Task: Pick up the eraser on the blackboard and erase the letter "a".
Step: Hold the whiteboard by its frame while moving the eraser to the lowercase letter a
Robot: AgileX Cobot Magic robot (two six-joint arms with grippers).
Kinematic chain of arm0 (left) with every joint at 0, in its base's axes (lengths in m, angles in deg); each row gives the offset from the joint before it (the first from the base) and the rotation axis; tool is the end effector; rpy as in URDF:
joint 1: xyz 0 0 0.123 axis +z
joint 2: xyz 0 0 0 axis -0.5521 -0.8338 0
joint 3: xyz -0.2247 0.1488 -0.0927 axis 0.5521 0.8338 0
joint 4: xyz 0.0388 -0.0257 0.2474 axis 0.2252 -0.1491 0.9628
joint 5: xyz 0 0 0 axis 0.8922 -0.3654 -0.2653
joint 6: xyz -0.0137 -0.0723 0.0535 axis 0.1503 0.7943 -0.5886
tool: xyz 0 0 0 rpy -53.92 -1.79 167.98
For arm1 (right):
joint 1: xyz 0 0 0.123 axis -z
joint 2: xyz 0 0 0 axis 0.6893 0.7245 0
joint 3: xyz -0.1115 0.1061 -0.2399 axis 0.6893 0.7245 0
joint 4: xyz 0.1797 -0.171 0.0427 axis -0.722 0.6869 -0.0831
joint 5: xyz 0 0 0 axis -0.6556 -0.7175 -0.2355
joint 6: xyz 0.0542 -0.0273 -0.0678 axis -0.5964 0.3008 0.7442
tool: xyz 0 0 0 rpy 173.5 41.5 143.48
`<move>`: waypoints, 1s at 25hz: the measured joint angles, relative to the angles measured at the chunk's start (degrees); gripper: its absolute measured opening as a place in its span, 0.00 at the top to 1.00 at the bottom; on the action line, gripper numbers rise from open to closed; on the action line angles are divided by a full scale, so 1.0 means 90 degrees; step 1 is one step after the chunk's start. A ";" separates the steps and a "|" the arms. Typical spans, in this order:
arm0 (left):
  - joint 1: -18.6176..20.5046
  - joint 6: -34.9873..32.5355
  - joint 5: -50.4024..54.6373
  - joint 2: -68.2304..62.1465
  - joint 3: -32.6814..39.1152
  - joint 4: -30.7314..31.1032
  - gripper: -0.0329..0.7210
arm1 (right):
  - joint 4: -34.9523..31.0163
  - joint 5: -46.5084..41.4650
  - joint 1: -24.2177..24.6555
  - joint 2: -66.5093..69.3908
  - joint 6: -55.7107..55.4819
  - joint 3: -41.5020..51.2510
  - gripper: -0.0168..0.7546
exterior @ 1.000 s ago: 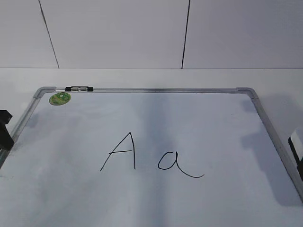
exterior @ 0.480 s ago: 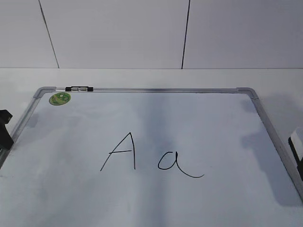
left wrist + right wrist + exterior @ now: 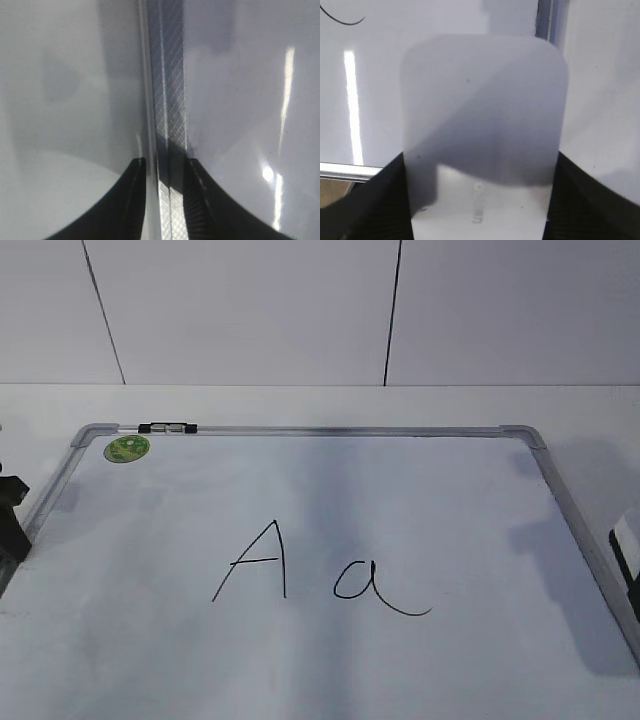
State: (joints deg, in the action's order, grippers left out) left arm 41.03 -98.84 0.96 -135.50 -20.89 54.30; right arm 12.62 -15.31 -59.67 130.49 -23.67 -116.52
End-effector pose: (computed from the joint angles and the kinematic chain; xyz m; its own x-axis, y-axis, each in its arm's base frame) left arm 0.3369 0.0148 0.1467 -0.9957 0.0227 -0.0895 0.0498 0.9484 -0.3131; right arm 0.1775 0.0528 0.2879 -0.9799 -0.0899 -0.1780 -0.1004 0.9937 0.0507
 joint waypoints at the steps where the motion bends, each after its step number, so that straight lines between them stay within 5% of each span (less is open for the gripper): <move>1: 0.0004 0.0000 0.0000 0.0000 0.0000 -0.0005 0.73 | 0.0000 0.0000 0.0000 0.0000 0.0000 0.0000 0.26; 8: 0.0030 0.0000 0.0020 0.0000 -0.0004 -0.0019 0.87 | 0.0000 0.0000 0.0000 0.0000 0.0000 0.0000 0.26; 25: 0.0093 0.0000 0.0036 0.0000 -0.0004 -0.0019 0.89 | -0.0268 0.0059 0.0000 0.0220 0.0747 -0.0054 0.26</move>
State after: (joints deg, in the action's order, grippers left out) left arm 41.86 -98.84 1.28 -135.50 -20.92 54.13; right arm 10.21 -14.78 -59.67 132.46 -16.95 -117.00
